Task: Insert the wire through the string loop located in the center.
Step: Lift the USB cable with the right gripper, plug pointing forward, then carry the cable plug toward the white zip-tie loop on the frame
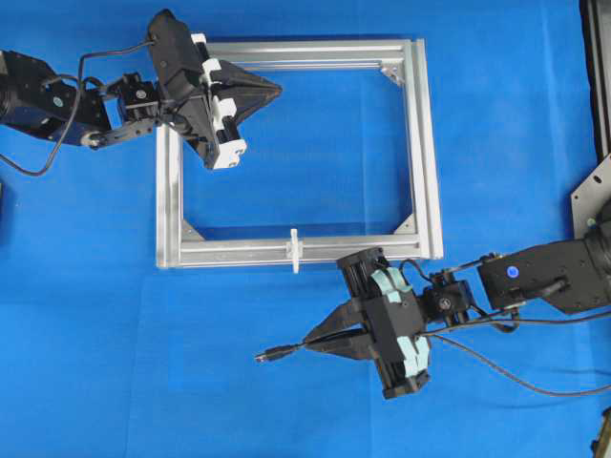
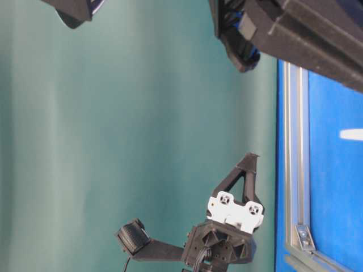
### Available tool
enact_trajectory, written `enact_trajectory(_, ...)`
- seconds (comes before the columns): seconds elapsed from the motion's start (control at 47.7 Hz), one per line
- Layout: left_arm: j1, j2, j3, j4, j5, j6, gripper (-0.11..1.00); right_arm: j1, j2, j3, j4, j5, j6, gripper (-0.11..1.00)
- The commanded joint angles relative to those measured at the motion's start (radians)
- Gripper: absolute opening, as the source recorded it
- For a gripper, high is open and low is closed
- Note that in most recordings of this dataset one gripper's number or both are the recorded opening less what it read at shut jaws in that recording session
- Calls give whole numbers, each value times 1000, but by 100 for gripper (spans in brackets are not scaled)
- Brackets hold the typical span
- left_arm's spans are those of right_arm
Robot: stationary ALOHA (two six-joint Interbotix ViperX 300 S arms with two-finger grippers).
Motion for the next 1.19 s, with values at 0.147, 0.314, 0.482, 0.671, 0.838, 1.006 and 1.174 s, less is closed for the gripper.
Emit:
enact_trajectory(0.147, 3, -31, -6, 3, -5, 2, 0, -2, -25, -14, -3, -5, 2, -2)
enact_trajectory(0.314, 3, -31, -6, 3, -5, 2, 0, -2, -26, -14, -3, -5, 2, -2)
enact_trajectory(0.482, 3, -31, -5, 3, -5, 2, 0, -2, -29, -8, -3, -5, 2, -2)
enact_trajectory(0.671, 3, -32, -3, 3, -5, 2, 0, -2, -63, 48, 5, -9, 3, -2)
enact_trajectory(0.838, 3, -32, -2, 3, -5, 2, 0, -2, -121, 127, 20, -9, 6, -2)
enact_trajectory(1.006, 3, -32, -3, 3, -6, 2, 0, -2, -195, 213, 23, -5, 8, -2)
enact_trajectory(1.174, 3, -32, -3, 3, -8, 0, 0, -2, -259, 275, 23, -8, 9, -2)
